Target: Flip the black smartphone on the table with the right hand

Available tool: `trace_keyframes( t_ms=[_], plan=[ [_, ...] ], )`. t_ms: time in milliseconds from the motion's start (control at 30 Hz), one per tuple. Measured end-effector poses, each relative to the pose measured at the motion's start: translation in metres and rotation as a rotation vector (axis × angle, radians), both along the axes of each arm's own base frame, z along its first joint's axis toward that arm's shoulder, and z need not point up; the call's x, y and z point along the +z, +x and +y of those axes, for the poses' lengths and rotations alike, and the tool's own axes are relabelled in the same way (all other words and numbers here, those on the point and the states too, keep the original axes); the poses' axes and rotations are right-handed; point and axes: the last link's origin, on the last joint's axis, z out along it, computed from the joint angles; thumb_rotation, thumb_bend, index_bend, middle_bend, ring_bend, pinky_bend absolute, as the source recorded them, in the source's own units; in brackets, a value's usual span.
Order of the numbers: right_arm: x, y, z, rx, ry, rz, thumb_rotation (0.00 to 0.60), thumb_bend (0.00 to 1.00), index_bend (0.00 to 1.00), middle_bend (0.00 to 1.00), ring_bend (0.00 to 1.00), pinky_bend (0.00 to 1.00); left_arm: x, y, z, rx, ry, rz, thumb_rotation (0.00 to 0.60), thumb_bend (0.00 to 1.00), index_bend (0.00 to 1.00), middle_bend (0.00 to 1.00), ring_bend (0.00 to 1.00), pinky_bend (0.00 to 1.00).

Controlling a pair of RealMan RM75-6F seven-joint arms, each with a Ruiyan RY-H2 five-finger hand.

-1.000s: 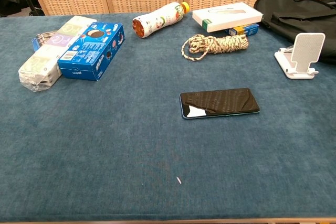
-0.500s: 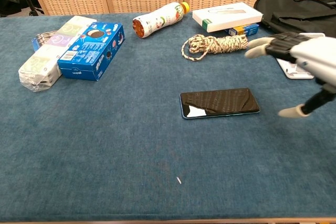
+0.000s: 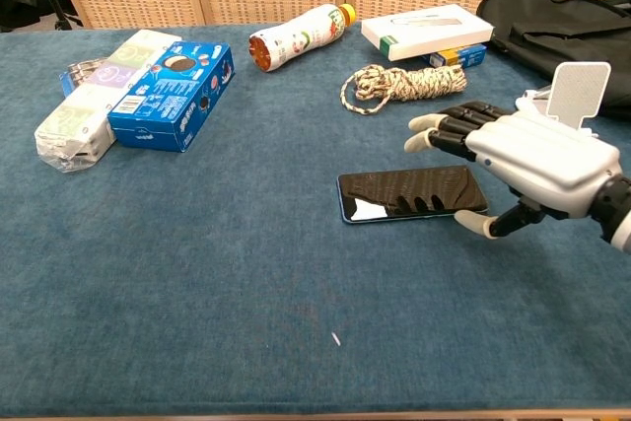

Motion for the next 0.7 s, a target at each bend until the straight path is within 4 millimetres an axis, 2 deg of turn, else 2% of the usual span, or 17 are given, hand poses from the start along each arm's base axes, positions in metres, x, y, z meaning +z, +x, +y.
trace_keyframes(
  t_ms=[700],
  plan=[
    [-0.021,-0.003,-0.006,-0.014,-0.002,0.072,0.600,0.41,0.16,0.00,0.00,0.00,-0.001,-0.001,0.001,0.007,-0.003,0.005,0.600,0.00,0.00,0.00,0.00,0.00]
  ],
)
